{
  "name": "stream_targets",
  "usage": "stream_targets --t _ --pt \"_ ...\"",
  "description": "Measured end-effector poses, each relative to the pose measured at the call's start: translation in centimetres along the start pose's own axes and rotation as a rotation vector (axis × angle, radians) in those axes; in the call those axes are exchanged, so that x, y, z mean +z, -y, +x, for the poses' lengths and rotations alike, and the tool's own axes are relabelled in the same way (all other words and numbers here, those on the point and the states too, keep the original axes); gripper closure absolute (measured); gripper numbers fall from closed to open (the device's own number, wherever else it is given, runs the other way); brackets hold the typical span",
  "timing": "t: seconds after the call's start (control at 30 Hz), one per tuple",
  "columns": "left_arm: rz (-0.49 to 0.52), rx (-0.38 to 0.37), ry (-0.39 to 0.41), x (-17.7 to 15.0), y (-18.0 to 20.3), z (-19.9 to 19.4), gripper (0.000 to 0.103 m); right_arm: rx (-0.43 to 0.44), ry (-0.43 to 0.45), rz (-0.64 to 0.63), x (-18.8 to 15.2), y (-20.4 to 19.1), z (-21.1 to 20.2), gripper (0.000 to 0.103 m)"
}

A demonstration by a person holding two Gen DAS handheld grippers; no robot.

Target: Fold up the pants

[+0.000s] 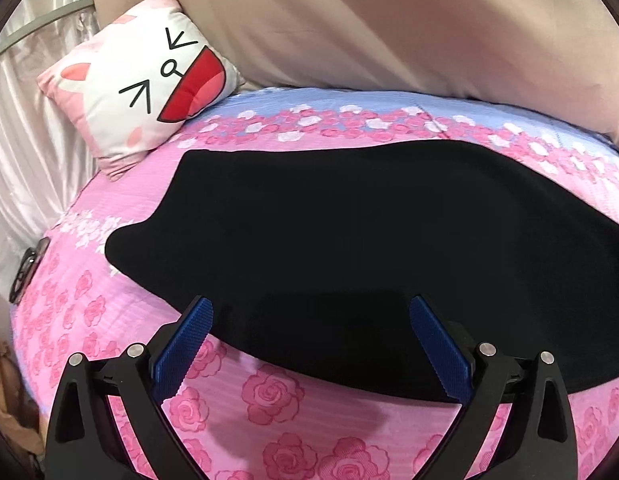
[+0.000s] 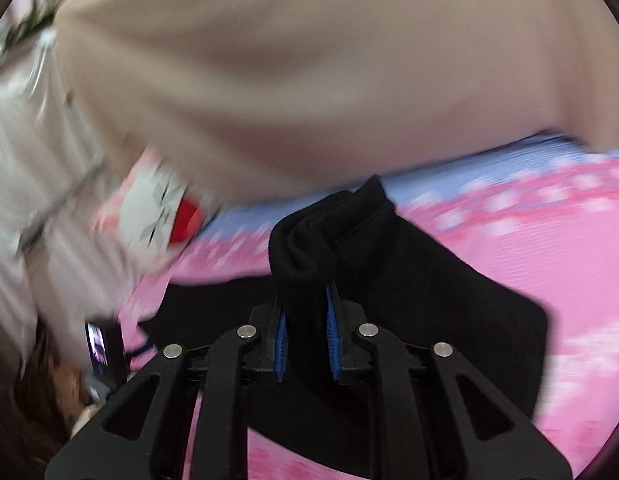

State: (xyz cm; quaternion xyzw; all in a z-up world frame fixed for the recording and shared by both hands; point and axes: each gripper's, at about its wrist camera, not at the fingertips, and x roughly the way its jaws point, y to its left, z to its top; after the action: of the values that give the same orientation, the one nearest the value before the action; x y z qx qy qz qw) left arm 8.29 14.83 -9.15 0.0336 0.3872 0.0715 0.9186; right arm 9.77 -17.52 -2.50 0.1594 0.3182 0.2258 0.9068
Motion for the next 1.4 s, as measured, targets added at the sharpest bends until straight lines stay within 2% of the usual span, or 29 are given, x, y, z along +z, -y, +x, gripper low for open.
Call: stream_targets --t 0.1,0.13,0.17,0.23,0.27,0.3,0.37,0.5,0.6,0.67,0.83,0.87,0.9,0.93,1.0,1.1,1.17,1.23,1.27,1.3,1.4 --pt "0.006 -0.028 0.002 -0.2 -0.5 -0.1 0.005 0.025 -0.157 -0.024 -3.4 -2.0 6.8 0.088" --pt "0.009 -0.029 0.002 -0.3 -0.6 -0.1 0.005 0.023 -0.222 -0.030 -5.1 -2.4 9.3 0.088" --pt "0.010 -0.031 0.003 -0.4 -0.8 -0.1 0.005 0.002 -0.248 -0.046 -6.3 -2.6 10.3 0.087" --pt "0.015 -0.040 -0.002 -0.6 -1.4 0.2 0.005 -0.014 -0.197 -0.105 -7.2 -3.8 10.2 0.082" --pt "0.013 -0.040 -0.002 -0.7 -1.5 0.2 0.005 -0.007 -0.206 -0.112 -7.1 -4.2 9.9 0.074" --pt "0.011 -0.046 -0.003 -0.8 -1.8 0.4 0.005 0.002 -0.205 -0.106 -6.8 -4.6 9.3 0.060" --pt "0.009 -0.051 -0.008 -0.8 -2.1 0.7 0.005 0.027 -0.189 -0.109 -6.7 -5.3 7.4 0.052" --pt "-0.011 -0.066 -0.024 -0.8 -2.5 1.6 0.005 -0.002 -0.158 -0.141 -6.0 -6.1 4.6 0.051" --pt "-0.018 -0.072 -0.031 -0.7 -2.4 1.9 0.005 -0.024 -0.158 -0.150 -6.2 -6.7 4.6 0.047" --pt "-0.021 -0.072 -0.031 -0.6 -2.3 1.9 0.005 -0.055 -0.171 -0.227 -6.6 -8.2 5.6 0.044" --pt "-0.015 -0.056 -0.022 -0.9 -2.7 1.2 0.005 -0.102 -0.219 -0.363 -7.7 -10.1 9.8 0.045" --pt "-0.014 -0.052 -0.020 -1.0 -2.9 1.0 0.005 -0.133 -0.230 -0.384 -8.0 -9.9 10.5 0.050" --pt "-0.016 -0.046 -0.016 -1.1 -3.2 0.8 0.005 -0.165 -0.225 -0.410 -8.2 -9.8 11.0 0.062" --pt "-0.018 -0.042 -0.014 -1.1 -3.5 0.7 0.005 -0.176 -0.209 -0.417 -8.0 -9.7 11.1 0.066" --pt "-0.024 -0.033 -0.014 -1.3 -4.0 0.6 0.005 -0.161 -0.205 -0.364 -7.3 -9.5 10.7 0.084" --pt "-0.036 -0.023 -0.027 -1.4 -4.5 0.9 0.005 -0.131 -0.170 -0.360 -6.2 -10.7 9.9 0.085" --pt "-0.048 -0.031 -0.037 -1.5 -4.7 1.2 0.005 -0.104 -0.196 -0.362 -6.3 -11.0 10.6 0.084" --pt "-0.080 -0.076 -0.054 -1.4 -4.9 1.7 0.005 -0.091 -0.259 -0.340 -7.2 -10.2 12.4 0.080" --pt "-0.100 -0.098 -0.064 -1.4 -5.2 1.8 0.005 -0.073 -0.222 -0.336 -7.5 -10.1 12.0 0.074" --pt "-0.131 -0.128 -0.067 -1.2 -5.7 1.9 0.005 -0.058 -0.219 -0.319 -7.3 -10.2 11.6 0.064" --pt "-0.261 -0.186 -0.043 -0.4 -8.6 2.3 0.005 0.001 -0.158 -0.274 -6.7 -10.6 8.7 0.048"
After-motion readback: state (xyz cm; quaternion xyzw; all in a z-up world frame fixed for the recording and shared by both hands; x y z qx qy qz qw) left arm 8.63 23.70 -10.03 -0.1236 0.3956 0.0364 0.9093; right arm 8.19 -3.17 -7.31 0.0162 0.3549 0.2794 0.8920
